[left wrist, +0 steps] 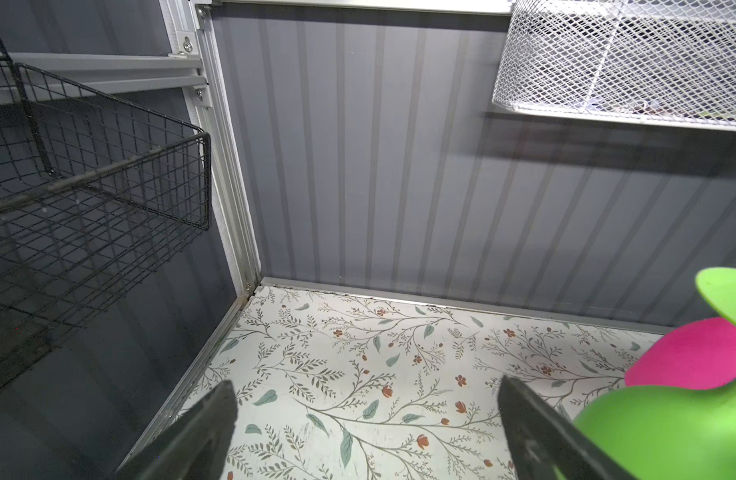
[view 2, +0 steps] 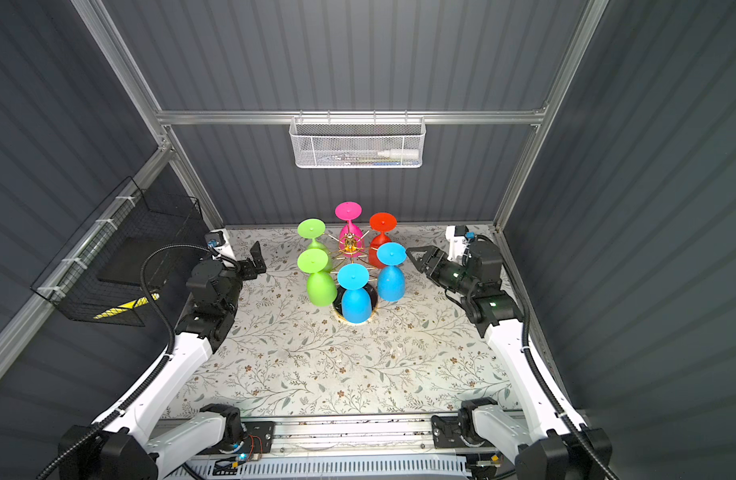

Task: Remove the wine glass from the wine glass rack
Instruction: 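Reach the right gripper toward the nearest blue glass while the left arm rises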

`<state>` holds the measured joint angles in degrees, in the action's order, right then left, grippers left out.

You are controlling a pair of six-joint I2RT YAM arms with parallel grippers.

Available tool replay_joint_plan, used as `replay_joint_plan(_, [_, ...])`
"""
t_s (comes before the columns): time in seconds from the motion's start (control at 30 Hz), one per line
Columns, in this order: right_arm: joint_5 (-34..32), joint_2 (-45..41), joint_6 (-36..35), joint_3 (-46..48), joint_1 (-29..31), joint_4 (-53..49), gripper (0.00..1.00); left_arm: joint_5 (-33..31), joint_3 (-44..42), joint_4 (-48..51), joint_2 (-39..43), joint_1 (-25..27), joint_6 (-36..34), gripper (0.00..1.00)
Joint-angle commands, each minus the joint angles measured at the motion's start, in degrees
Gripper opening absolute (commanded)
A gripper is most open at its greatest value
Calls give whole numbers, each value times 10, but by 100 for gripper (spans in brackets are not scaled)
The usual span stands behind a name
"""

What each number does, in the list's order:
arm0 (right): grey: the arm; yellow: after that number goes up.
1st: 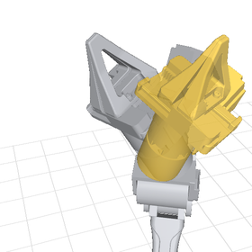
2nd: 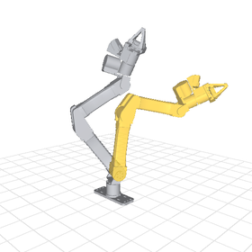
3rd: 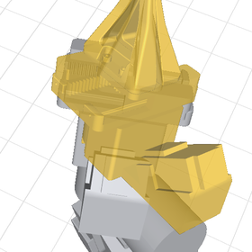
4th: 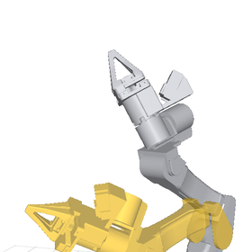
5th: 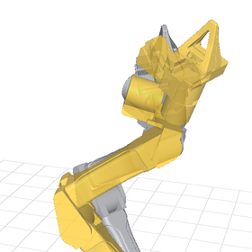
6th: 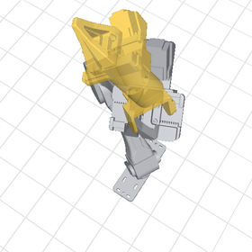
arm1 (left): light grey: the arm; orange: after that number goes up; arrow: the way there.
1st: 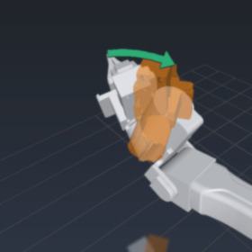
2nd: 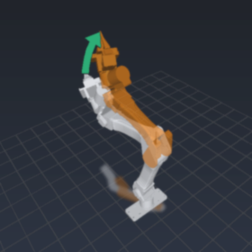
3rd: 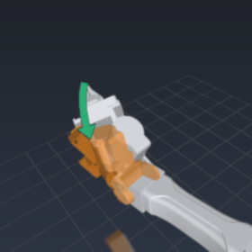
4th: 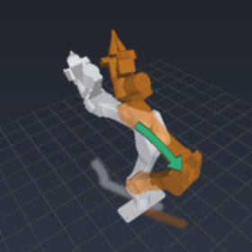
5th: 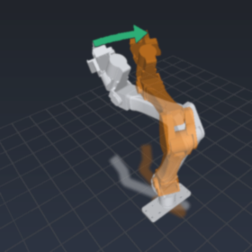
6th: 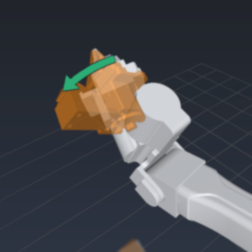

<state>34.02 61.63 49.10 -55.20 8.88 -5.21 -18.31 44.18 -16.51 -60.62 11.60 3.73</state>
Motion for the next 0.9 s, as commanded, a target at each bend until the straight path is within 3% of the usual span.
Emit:
replay_joint_plan(0.0, [9,16,26,-20,14,6,65,13,-6,6,13,2,9,100])
replay_joint_plan(0.27, [31,68,52,-43,31,37,47,17,2,20,7,2,7,100])
replay_joint_plan(0.47, [32,70,57,-46,32,36,28,16,4,24,4,2,6,100])
replay_joint_plan(0.87, [27,52,66,-66,32,21,4,20,5,27,4,2,10,100])
